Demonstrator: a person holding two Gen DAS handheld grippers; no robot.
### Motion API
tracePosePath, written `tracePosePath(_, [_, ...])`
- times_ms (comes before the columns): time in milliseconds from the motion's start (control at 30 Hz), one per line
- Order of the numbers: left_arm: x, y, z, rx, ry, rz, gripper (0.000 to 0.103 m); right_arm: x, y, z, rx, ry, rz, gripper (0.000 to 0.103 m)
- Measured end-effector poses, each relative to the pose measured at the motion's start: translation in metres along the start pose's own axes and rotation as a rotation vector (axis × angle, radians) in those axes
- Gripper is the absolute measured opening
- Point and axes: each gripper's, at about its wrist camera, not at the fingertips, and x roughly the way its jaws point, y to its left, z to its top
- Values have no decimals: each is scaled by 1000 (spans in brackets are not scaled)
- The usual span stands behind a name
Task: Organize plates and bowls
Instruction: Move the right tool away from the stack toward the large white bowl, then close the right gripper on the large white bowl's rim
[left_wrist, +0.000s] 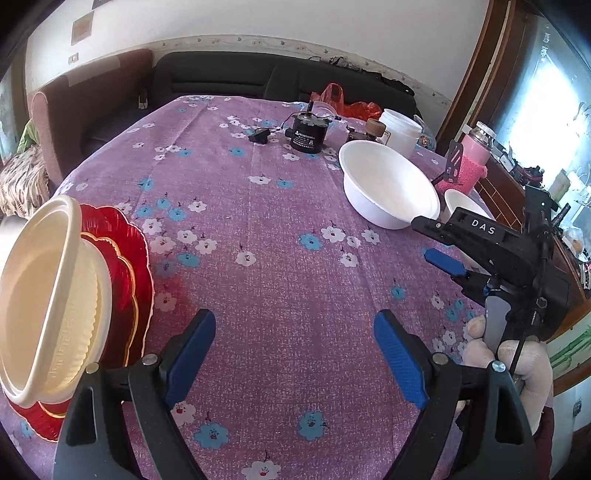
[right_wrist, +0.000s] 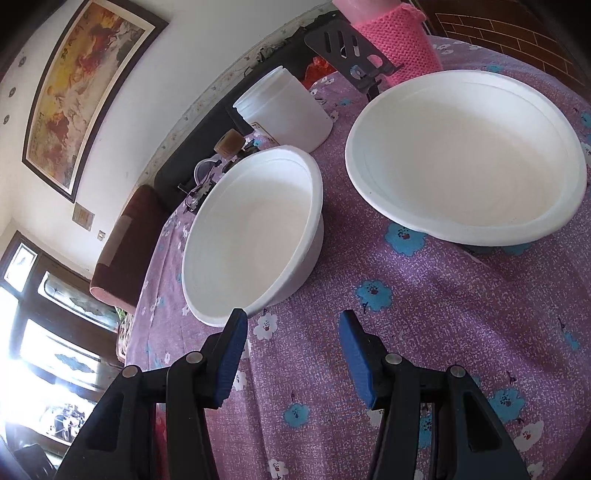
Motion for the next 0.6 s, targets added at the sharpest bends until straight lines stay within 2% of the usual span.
tracePosePath(300, [-41, 9, 1, -6, -68, -14, 87, 7, -13, 6, 150, -6, 107, 56])
tracePosePath(600, [-74, 32, -1, -32, -135, -18, 87, -9, -5, 2, 206, -25, 71, 56])
